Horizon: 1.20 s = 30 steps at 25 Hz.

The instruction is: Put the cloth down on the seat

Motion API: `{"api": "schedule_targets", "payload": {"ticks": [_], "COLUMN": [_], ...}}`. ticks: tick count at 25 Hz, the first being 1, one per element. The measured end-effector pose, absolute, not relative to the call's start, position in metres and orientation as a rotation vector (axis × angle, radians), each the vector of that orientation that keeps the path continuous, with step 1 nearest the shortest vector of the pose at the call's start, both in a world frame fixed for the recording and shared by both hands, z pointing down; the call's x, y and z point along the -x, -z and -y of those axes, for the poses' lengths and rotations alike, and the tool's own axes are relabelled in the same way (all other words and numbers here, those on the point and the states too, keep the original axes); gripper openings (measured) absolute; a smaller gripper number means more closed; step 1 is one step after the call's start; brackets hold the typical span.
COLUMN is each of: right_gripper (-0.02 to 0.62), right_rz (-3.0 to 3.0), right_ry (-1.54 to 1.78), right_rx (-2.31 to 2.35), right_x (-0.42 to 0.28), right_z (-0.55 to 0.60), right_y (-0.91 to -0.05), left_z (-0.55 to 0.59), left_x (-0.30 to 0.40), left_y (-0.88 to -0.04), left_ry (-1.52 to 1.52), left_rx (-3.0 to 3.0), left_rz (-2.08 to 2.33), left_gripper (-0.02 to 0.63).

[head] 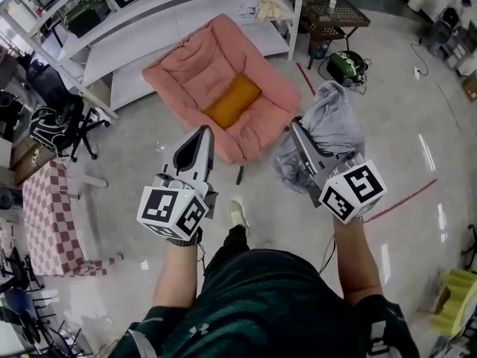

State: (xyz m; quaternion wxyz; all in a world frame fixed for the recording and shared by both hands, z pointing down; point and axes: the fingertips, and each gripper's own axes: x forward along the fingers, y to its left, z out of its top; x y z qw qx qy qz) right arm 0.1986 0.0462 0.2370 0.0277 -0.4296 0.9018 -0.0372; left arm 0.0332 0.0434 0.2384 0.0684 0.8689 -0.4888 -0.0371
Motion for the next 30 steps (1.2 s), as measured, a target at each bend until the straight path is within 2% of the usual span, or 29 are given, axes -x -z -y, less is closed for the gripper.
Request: {"api": "schedule_targets", "payload": {"ticks": [14,30], "right_gripper": [0.018,0.018], "right_rz": [-2.759,-2.979], "right_ry": [0.191,0.241], "right_rx": [1.508,1.471], "right_x": [-0.150,-0.095], "right_z": [0.110,0.218], "right_y": [-0.269,-0.354], "left_z": [0.121,0.224], "left_x": [0.006,0.042], "left_y": [-0.266,-0.316], "left_ry": [0.069,0.046], "left_rx": [-2.687,-2.590], "left_rz": [1.323,1.318], "left_gripper": [0.006,0.006]}}
